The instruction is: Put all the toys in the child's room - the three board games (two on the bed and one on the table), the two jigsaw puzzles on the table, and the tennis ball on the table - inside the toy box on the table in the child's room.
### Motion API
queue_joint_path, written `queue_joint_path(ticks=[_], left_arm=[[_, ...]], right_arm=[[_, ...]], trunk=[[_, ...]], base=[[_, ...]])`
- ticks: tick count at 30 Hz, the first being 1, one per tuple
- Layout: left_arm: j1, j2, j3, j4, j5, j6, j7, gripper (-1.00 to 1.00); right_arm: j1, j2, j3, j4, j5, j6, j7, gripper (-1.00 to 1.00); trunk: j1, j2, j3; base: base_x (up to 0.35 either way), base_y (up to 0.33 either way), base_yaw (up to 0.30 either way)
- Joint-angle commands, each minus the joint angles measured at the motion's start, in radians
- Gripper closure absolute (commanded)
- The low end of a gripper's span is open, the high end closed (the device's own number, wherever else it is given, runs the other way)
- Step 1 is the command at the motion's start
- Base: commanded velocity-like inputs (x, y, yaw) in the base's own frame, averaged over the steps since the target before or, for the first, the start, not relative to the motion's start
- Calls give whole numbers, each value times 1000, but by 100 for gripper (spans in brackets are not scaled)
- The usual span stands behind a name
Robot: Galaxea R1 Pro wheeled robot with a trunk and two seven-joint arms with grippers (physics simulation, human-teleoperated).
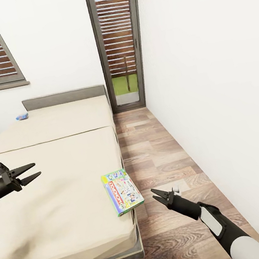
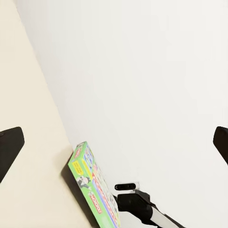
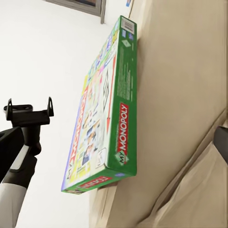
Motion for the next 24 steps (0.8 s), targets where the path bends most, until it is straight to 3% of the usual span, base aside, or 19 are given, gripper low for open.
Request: queue_joint_path(ticks=[1,24], left_arm=[[-1,0,0,0,0,5,-3,-100],[-1,2,0,3,2,5,-3,-100]], right_arm=[[0,1,1,1,-7,9,-1,-100],[0,16,-3,44,-21,25,-67,-100]], trunk=[[0,0,-1],[0,0,-1]], base=[[0,0,0],[0,0,0]])
